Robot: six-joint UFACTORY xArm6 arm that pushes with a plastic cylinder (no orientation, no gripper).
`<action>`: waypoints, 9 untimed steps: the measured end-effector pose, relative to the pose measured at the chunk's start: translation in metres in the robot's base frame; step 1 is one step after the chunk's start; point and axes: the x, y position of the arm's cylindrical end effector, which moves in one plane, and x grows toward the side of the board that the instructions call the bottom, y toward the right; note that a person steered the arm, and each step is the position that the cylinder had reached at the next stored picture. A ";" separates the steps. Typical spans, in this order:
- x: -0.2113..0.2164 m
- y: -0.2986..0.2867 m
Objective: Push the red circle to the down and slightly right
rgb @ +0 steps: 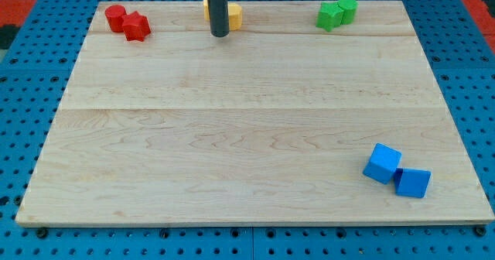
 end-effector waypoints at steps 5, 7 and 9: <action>-0.040 -0.059; -0.088 -0.109; -0.041 -0.200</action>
